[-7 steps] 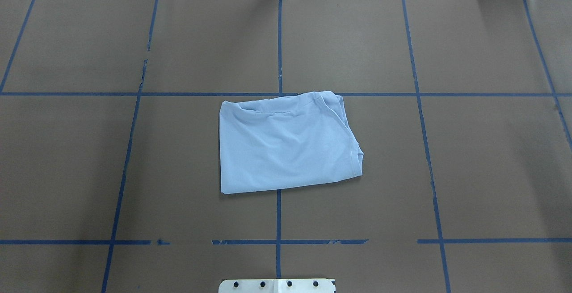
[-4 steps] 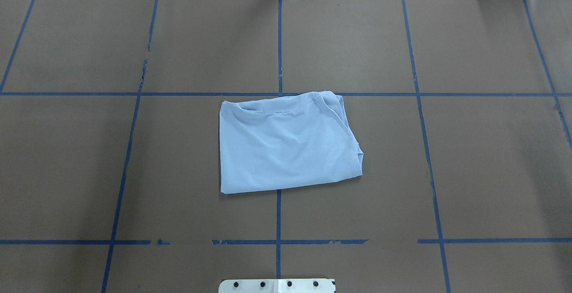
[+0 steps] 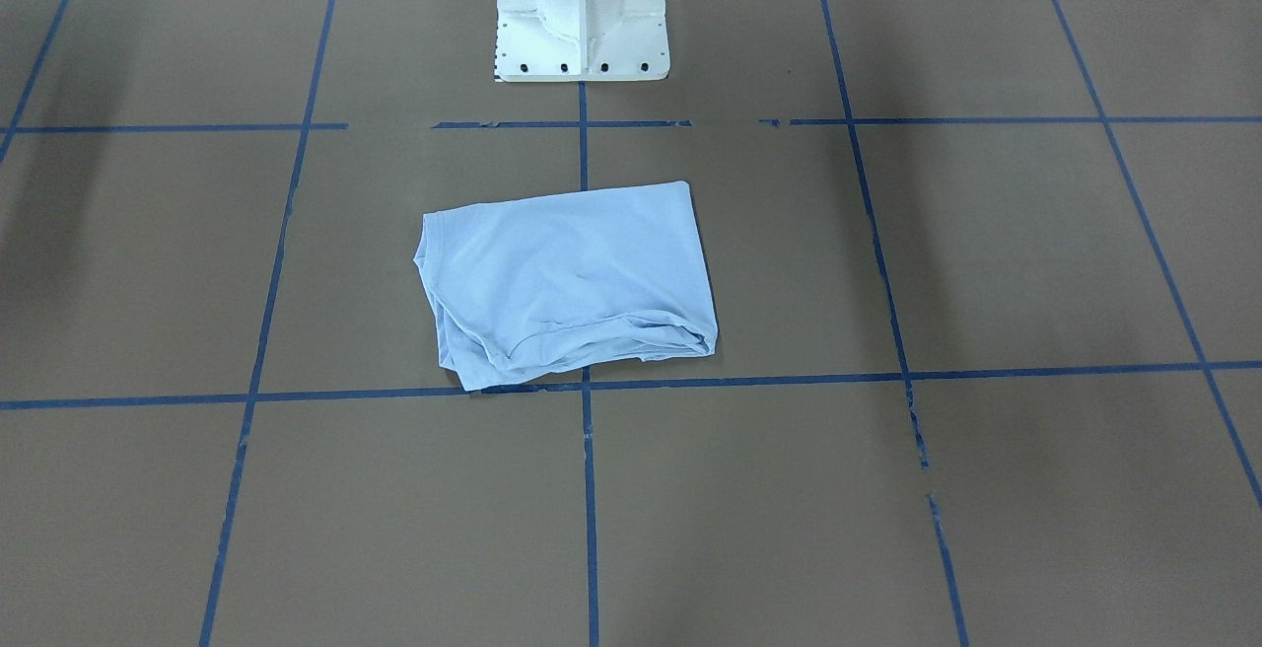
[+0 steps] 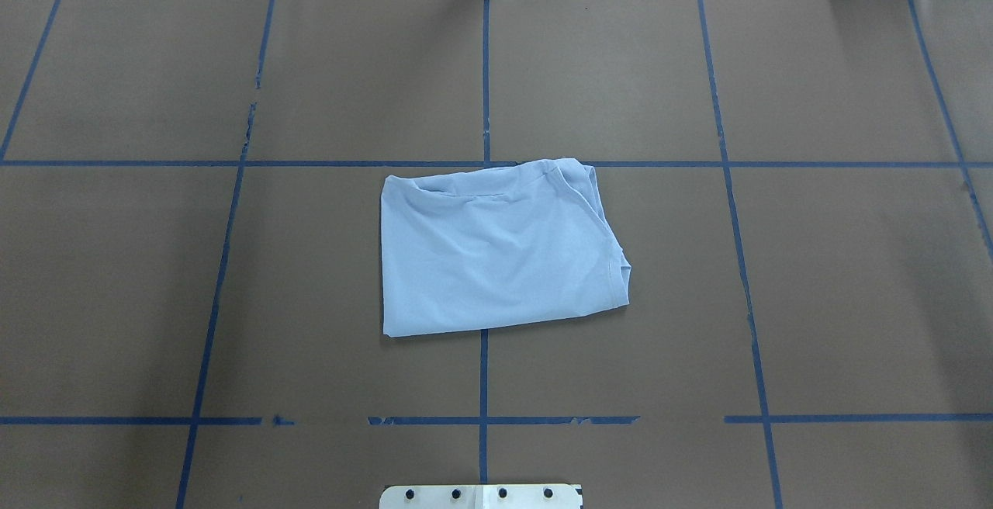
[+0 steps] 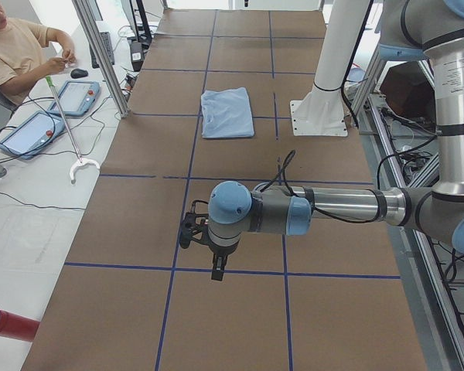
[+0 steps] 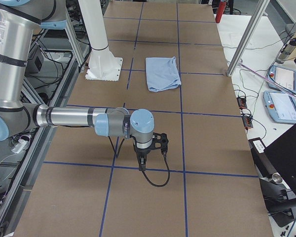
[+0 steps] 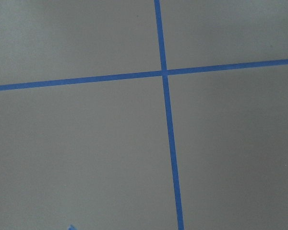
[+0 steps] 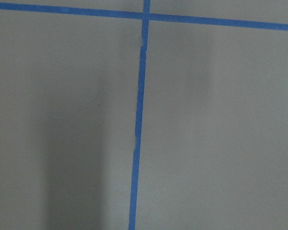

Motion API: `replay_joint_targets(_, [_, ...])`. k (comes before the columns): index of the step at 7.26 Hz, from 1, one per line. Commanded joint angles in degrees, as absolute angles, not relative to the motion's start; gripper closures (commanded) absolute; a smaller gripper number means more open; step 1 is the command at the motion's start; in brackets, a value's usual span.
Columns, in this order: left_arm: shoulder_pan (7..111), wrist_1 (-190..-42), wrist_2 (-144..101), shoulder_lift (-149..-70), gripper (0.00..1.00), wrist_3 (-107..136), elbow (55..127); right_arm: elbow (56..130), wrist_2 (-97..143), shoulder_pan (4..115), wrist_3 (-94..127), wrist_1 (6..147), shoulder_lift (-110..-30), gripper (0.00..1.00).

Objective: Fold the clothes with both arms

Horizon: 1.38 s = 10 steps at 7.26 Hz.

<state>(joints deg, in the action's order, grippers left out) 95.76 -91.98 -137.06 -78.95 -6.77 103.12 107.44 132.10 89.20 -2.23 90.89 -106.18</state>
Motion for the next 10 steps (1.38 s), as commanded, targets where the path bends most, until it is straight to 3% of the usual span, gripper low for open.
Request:
replay_joint_targets(1, [95.71, -92.02, -137.02, -79.01, 0.00, -6.77, 103.18, 107.49, 132.19, 89.21, -2.20, 90.88, -106.00, 0.00])
replay_joint_targets(10, [95.80, -91.93, -134.84, -77.69, 0.00, -6.68, 102.83, 107.40, 132.36, 89.12, -1.58, 89.21, -106.00, 0.00])
